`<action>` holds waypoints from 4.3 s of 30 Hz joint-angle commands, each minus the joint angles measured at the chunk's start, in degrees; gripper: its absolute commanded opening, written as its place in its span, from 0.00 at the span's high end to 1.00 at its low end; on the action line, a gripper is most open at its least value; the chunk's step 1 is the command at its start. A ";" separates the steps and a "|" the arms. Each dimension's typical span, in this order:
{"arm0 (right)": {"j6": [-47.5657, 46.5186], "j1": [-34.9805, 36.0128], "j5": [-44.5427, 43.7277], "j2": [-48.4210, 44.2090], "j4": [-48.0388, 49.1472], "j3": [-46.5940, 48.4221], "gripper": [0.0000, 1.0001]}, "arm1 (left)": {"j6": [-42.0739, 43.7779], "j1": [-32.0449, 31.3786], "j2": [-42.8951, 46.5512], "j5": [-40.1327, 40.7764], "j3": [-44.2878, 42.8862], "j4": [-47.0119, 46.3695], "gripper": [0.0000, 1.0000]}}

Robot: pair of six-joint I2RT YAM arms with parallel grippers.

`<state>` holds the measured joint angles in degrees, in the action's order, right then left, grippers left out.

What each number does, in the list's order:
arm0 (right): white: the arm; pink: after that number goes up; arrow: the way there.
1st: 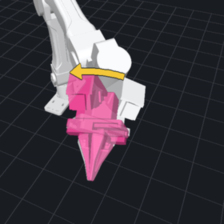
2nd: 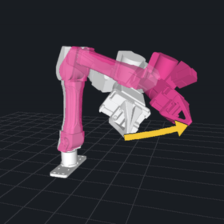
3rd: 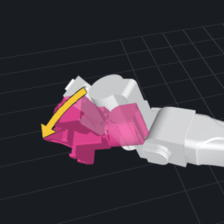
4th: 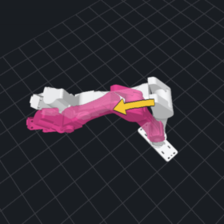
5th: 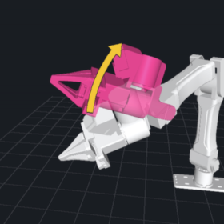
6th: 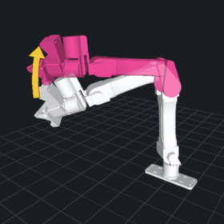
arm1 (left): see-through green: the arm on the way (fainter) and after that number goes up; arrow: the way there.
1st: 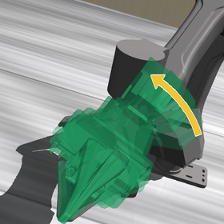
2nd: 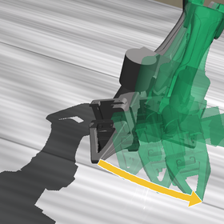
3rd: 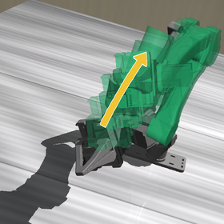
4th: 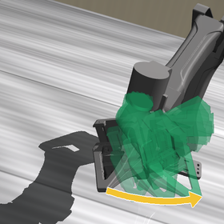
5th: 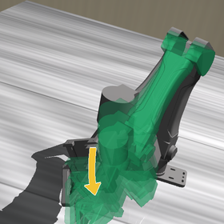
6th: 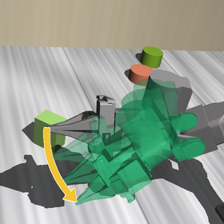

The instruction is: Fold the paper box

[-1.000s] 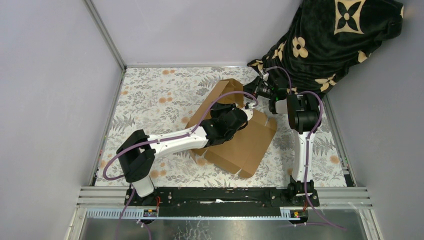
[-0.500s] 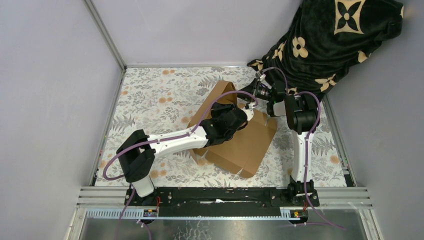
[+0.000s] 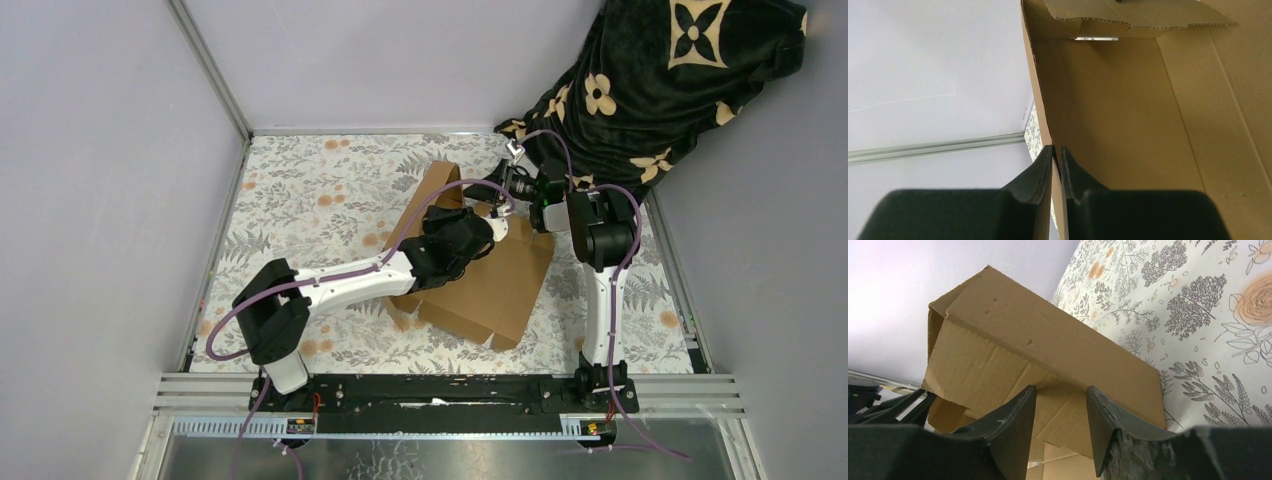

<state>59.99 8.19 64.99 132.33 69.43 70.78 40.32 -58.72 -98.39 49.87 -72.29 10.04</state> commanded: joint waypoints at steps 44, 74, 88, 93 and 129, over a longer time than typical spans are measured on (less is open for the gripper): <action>-30.74 3.07 0.13 0.76 -8.50 8.56 0.26 | -1.36 3.93 -0.25 -9.67 0.39 0.54 0.84; -26.91 6.18 6.49 7.14 -5.56 19.92 0.25 | -3.31 6.58 0.12 -14.69 1.88 0.42 0.83; -44.59 9.85 -1.59 3.81 -25.96 19.79 0.58 | -4.49 6.61 1.65 -16.47 1.78 1.16 0.83; -43.49 10.26 -4.06 3.38 -24.29 18.53 0.69 | -4.95 6.98 2.08 -16.21 2.39 1.00 0.83; -52.74 14.92 -37.59 -20.04 -11.85 -19.44 0.79 | -12.76 8.20 11.54 -20.60 11.05 -1.64 0.79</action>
<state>4.01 22.24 27.44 112.77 53.36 52.31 30.02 -49.87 -87.55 31.20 -62.57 9.76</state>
